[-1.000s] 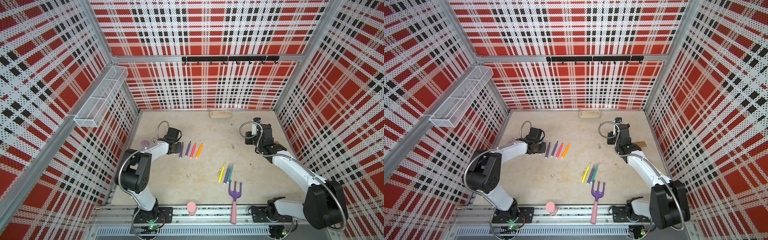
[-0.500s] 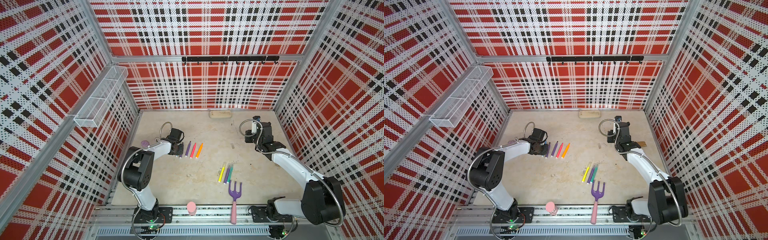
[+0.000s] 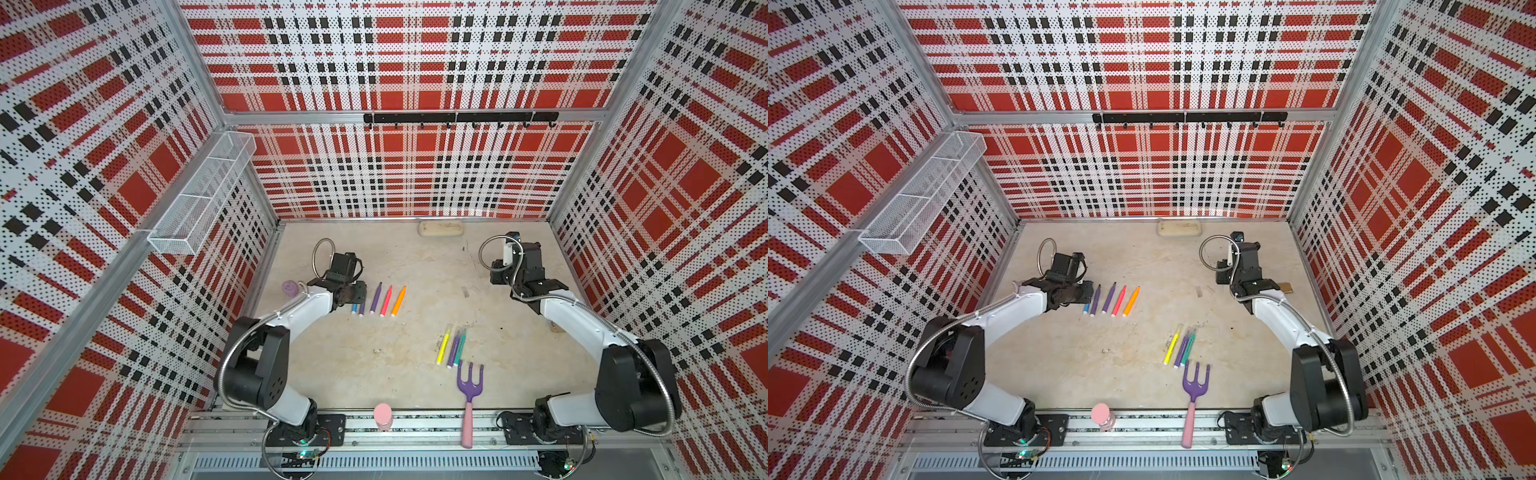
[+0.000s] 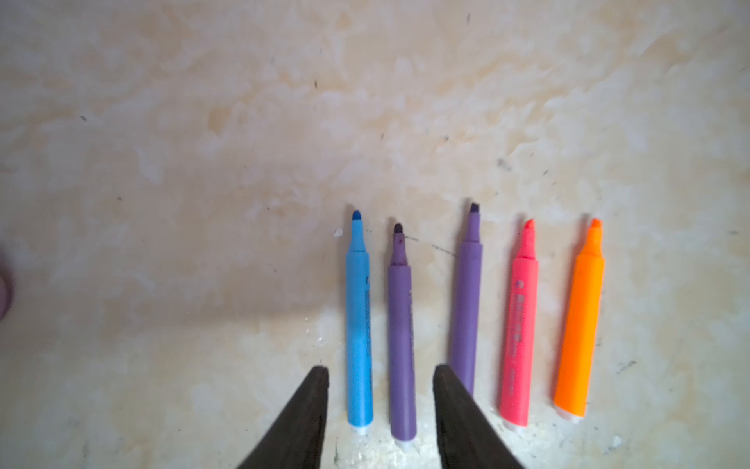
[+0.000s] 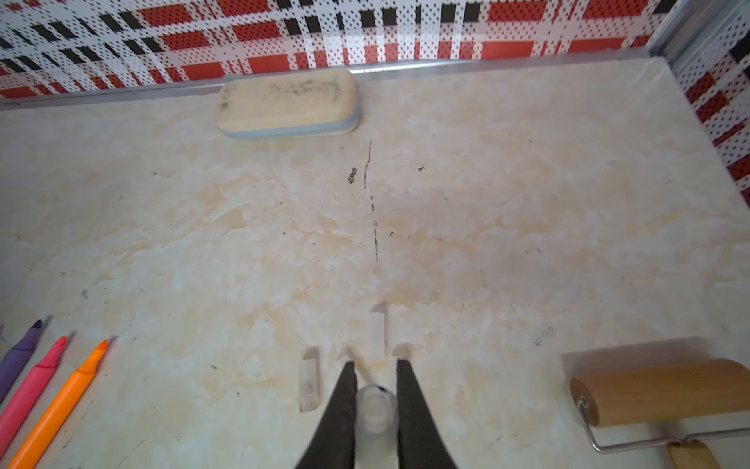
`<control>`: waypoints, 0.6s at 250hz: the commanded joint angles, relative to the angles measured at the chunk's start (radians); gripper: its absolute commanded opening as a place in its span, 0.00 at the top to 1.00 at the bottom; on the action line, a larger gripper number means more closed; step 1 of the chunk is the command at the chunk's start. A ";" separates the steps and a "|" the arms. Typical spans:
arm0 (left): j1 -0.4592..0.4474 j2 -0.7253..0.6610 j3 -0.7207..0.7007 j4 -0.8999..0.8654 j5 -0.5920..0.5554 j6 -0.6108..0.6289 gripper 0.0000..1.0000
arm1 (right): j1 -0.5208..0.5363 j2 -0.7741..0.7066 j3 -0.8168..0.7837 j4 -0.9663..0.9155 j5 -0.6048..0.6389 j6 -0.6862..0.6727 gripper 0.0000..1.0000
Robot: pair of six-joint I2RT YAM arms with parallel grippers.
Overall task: Remove pen caps from pens
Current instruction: Place the pen cap to the middle-right of the table.
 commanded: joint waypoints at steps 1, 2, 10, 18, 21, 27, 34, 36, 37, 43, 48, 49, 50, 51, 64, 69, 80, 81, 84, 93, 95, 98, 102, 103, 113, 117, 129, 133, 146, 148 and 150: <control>-0.006 -0.075 -0.027 0.066 0.006 0.005 0.53 | -0.015 0.078 0.044 0.005 -0.061 0.010 1.00; -0.007 -0.077 -0.028 0.067 0.005 0.005 0.53 | -0.015 0.082 0.045 0.004 -0.060 0.010 1.00; -0.009 -0.096 -0.040 0.079 0.001 0.005 0.53 | -0.015 0.110 0.057 -0.005 -0.055 0.006 1.00; -0.014 -0.115 -0.052 0.091 -0.002 0.004 0.53 | -0.015 0.139 0.073 -0.021 -0.043 0.000 1.00; -0.015 -0.121 -0.056 0.096 -0.005 0.003 0.52 | -0.015 0.151 0.080 -0.029 -0.038 -0.002 1.00; -0.017 -0.132 -0.063 0.102 -0.007 0.003 0.52 | -0.015 0.173 0.093 -0.044 -0.021 -0.003 1.00; -0.018 -0.142 -0.069 0.103 -0.012 0.001 0.51 | -0.015 0.196 0.104 -0.063 0.003 -0.005 1.00; -0.018 -0.145 -0.069 0.103 -0.013 0.000 0.51 | -0.015 0.202 0.106 -0.066 0.009 -0.005 1.00; -0.019 -0.145 -0.070 0.104 -0.014 0.000 0.51 | -0.015 0.205 0.107 -0.067 0.012 -0.005 1.00; -0.019 -0.153 -0.072 0.104 -0.018 0.002 0.51 | -0.015 0.224 0.112 -0.076 0.030 -0.005 1.00; -0.019 -0.156 -0.074 0.104 -0.022 0.001 0.51 | -0.015 0.239 0.115 -0.084 0.041 -0.005 1.00; -0.019 -0.157 -0.074 0.104 -0.022 0.001 0.51 | -0.015 0.242 0.116 -0.086 0.043 -0.006 1.00; -0.019 -0.158 -0.075 0.104 -0.022 0.000 0.51 | -0.015 0.244 0.116 -0.086 0.045 -0.005 1.00; -0.019 -0.158 -0.074 0.104 -0.023 0.001 0.50 | -0.015 0.247 0.117 -0.088 0.048 -0.005 1.00; -0.022 -0.163 -0.075 0.106 -0.022 0.000 0.50 | -0.015 0.272 0.119 -0.093 0.056 0.001 1.00; -0.023 -0.165 -0.075 0.106 -0.019 0.000 0.50 | -0.015 0.278 0.116 -0.091 0.056 0.003 1.00; -0.026 -0.163 -0.074 0.109 -0.010 0.000 0.50 | -0.015 0.284 0.112 -0.086 0.056 0.009 1.00; -0.026 -0.162 -0.074 0.108 -0.009 0.000 0.50 | -0.015 0.285 0.112 -0.086 0.057 0.010 1.00; -0.027 -0.161 -0.073 0.108 -0.006 -0.001 0.50 | -0.015 0.287 0.111 -0.084 0.060 0.011 1.00; -0.033 -0.160 -0.071 0.109 0.004 0.000 0.50 | -0.015 0.291 0.110 -0.084 0.069 0.013 1.00; -0.034 -0.160 -0.070 0.108 0.006 0.000 0.50 | -0.015 0.292 0.109 -0.084 0.071 0.013 1.00; -0.036 -0.160 -0.071 0.109 0.010 0.002 0.50 | -0.015 0.293 0.109 -0.085 0.075 0.012 1.00; -0.039 -0.159 -0.071 0.109 0.013 0.005 0.49 | -0.015 0.294 0.111 -0.086 0.079 0.013 1.00; -0.041 -0.159 -0.071 0.109 0.015 0.005 0.49 | -0.015 0.295 0.112 -0.086 0.081 0.013 1.00; -0.054 -0.155 -0.069 0.111 0.023 0.012 0.49 | -0.015 0.297 0.113 -0.092 0.090 0.013 1.00; -0.060 -0.153 -0.069 0.112 0.024 0.016 0.49 | -0.015 0.297 0.114 -0.094 0.094 0.013 1.00; -0.077 -0.147 -0.067 0.111 0.037 0.027 0.49 | -0.016 0.296 0.114 -0.102 0.110 0.014 1.00; -0.082 -0.145 -0.066 0.113 0.044 0.027 0.49 | -0.016 0.295 0.114 -0.104 0.116 0.015 1.00; -0.101 -0.138 -0.066 0.116 0.060 0.042 0.48 | -0.017 0.292 0.109 -0.104 0.125 0.016 1.00; -0.103 -0.136 -0.067 0.118 0.062 0.043 0.48 | -0.018 0.292 0.107 -0.103 0.124 0.016 1.00; -0.106 -0.136 -0.066 0.117 0.064 0.044 0.48 | -0.018 0.291 0.107 -0.102 0.123 0.017 1.00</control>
